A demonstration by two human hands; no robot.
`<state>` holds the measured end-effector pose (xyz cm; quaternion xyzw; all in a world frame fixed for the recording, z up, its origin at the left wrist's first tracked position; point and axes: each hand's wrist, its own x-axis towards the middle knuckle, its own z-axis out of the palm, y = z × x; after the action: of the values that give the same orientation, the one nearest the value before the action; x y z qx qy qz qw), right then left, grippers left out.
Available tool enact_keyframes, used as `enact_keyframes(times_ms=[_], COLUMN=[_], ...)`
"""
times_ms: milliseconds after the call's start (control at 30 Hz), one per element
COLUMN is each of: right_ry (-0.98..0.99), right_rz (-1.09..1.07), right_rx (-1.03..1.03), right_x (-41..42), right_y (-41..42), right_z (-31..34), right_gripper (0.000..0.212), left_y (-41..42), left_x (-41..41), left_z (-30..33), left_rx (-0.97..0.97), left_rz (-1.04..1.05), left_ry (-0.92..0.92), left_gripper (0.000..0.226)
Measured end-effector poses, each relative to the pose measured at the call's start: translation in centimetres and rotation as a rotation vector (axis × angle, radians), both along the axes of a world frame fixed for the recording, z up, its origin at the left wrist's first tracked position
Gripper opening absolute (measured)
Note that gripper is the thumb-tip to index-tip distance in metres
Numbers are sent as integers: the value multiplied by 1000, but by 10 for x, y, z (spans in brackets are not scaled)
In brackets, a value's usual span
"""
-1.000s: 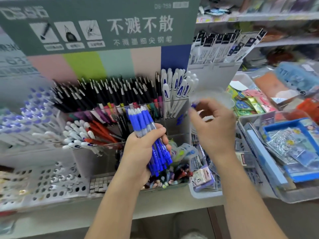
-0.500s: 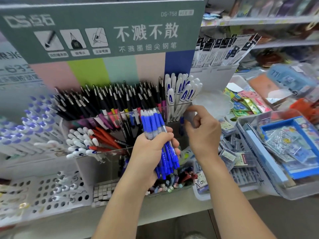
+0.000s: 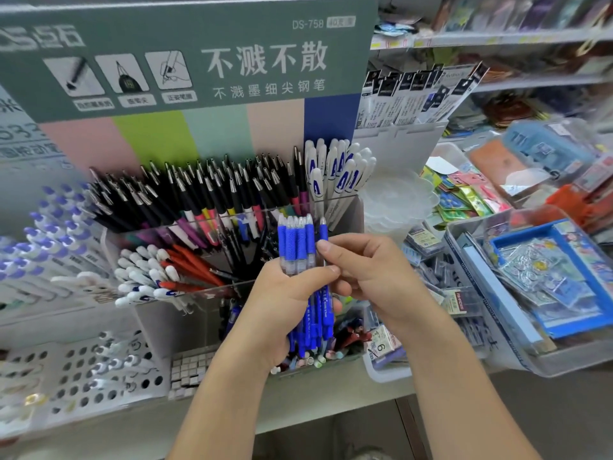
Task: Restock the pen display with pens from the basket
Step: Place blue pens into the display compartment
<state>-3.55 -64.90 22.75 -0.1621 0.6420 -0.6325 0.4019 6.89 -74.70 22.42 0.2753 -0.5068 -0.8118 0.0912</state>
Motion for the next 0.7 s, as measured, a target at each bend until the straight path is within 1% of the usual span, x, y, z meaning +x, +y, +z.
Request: enact_keyframes(times_ms=[133, 200, 267, 300, 333, 433, 500, 533, 600, 667, 700], right_ry=[-141, -177, -204, -191, -154, 36, 208, 319, 605, 877, 993], right_rz=[-87, -176, -279, -323, -348, -404, -496, -521, -455, -309, -244], right_rx=[-88, -132, -212, -244, -256, -255, -245, -206, -20, 164, 225], right_x=[-1, -8, -15, -16, -16, -16, -26, -32, -39, -33, -27], right_y=[-2, 0, 1, 0, -1, -7, -4, -2, 1, -4, -9], right_z=[-3, 1, 6, 9, 11, 12, 11, 9, 3, -8, -16], right_gripper=[26, 21, 5, 5, 10, 15, 16, 16, 12, 4, 4], left_y=[2, 3, 2, 2, 3, 2, -1, -4, -10, -14, -14], left_x=[2, 4, 4, 4, 4, 3, 4, 6, 10, 12, 12], left_z=[-1, -1, -1, -1, -1, 1, 2, 1, -1, -2, -2], left_rx=[3, 19, 43, 43, 39, 33, 44, 41, 17, 11, 17], left_rz=[39, 95, 158, 186, 204, 241, 287, 307, 331, 347, 352], left_ry=[-9, -15, -18, -19, -16, -3, -11, -17, -31, -36, -36], left_gripper=[10, 7, 1, 3, 5, 7, 8, 8, 5, 4, 3])
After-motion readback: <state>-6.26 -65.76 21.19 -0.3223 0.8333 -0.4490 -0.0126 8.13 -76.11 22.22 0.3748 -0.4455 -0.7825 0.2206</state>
